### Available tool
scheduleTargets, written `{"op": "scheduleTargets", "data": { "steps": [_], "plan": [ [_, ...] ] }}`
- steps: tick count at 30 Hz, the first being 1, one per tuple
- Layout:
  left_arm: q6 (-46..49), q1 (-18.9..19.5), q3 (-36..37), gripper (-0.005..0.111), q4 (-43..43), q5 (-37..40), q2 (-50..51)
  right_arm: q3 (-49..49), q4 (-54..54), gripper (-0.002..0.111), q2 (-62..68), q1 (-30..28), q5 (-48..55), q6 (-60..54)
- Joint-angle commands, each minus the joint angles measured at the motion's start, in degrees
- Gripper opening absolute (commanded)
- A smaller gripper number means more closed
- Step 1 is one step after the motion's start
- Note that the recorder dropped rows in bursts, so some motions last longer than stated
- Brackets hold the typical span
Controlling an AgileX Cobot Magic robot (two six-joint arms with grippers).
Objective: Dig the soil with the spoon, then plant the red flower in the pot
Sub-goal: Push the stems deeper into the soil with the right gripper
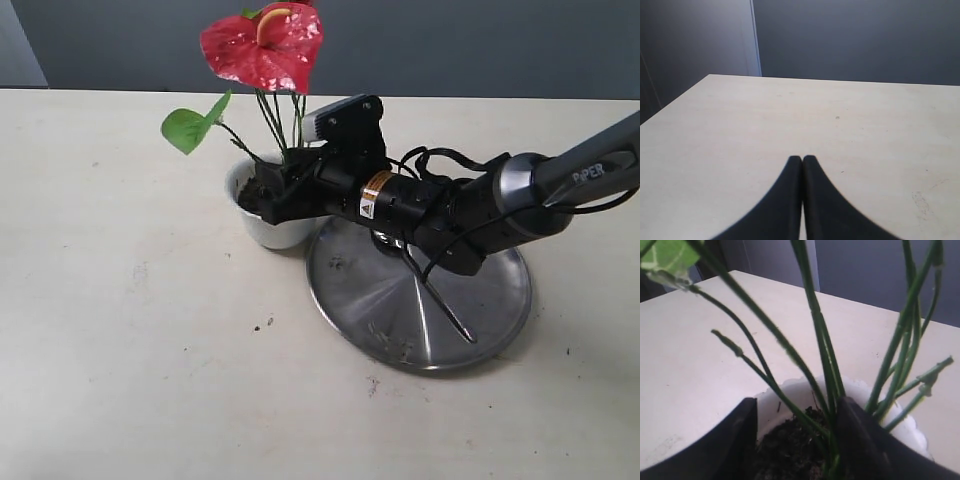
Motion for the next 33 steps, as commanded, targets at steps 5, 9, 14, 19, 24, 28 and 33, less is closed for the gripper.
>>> {"op": "scheduleTargets", "data": {
  "steps": [5,9,14,19,24,28,33],
  "plan": [
    [-0.1,0.0,0.2,0.0,0.1,-0.3,-0.1,0.8,-3.1,0.049,-2.4,-0.1,11.3,-1.0],
    [-0.1,0.0,0.2,0.0,0.1,-0.6,-0.1,0.8,-3.1,0.049,-2.1,0.9,11.6,-0.9],
    [-0.1,0.0,0.2,0.0,0.1,-0.6,-0.1,0.8,-3.1,0.052,-1.8,0.9,11.3,-1.3],
    [-0.1,0.0,0.2,0.0,0.1,-0.6,-0.1,0.8,-3.1,0.054,-1.8,0.9,11.5,-5.9],
    [-0.1,0.0,0.2,0.0,0.1,-0.6,-0.1,0.8,-2.7,0.054,-1.8,0.9,11.5,-8.1],
    [-0.1,0.0,0.2,0.0,0.1,-0.6,-0.1,0.8,-2.5,0.054,-1.9,0.9,11.5,-9.6],
    [-0.1,0.0,0.2,0.0,0.1,-0.6,-0.1,0.8,-1.3,0.054,-3.9,0.9,12.0,-12.5]
  ]
}}
